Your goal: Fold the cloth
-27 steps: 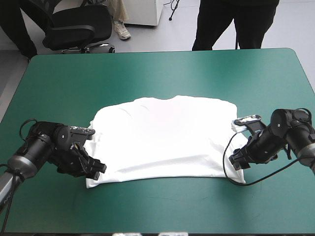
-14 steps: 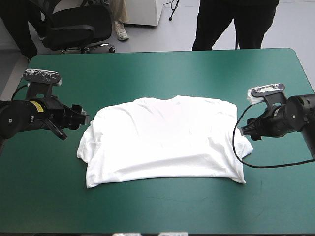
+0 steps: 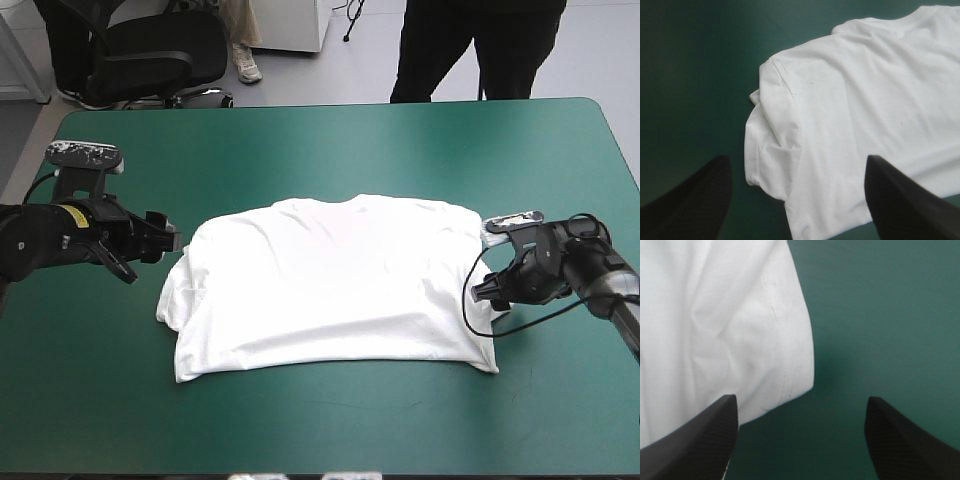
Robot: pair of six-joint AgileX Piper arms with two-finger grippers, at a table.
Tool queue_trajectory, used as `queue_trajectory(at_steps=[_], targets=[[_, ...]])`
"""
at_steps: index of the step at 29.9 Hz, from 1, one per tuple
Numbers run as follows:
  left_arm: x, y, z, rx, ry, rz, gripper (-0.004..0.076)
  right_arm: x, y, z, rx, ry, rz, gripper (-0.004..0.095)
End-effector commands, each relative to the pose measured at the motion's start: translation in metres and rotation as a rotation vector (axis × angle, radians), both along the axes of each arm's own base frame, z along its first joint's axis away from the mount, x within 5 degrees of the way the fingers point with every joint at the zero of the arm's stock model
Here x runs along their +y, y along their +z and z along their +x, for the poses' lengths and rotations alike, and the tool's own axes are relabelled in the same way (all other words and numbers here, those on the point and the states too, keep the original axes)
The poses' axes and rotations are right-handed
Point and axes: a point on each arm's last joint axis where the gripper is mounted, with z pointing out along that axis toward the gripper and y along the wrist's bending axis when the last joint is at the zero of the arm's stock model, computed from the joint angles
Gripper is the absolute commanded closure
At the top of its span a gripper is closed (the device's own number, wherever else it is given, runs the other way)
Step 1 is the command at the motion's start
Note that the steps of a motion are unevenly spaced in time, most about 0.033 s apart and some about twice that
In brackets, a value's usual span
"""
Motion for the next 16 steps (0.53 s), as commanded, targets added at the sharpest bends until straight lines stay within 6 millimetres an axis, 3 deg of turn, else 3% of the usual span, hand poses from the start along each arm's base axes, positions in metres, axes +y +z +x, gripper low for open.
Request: queue_trajectory(at_steps=[1, 8, 16], targets=[[0.002, 0.009, -0.011, 0.012, 0.006, -0.007, 0.0188, -0.003, -0.005, 0.012, -0.02, 0.0, -0.016, 0.0308], [0.002, 0.009, -0.011, 0.016, 0.021, -0.02, 0.0188, -0.003, -0.033, 0.023, 0.077, 0.009, -0.041, 0.0493], [0.002, 0.009, -0.012, 0.015, 0.026, -0.024, 0.0188, -0.003, -0.037, 0.025, 0.083, 0.011, -0.043, 0.0806]])
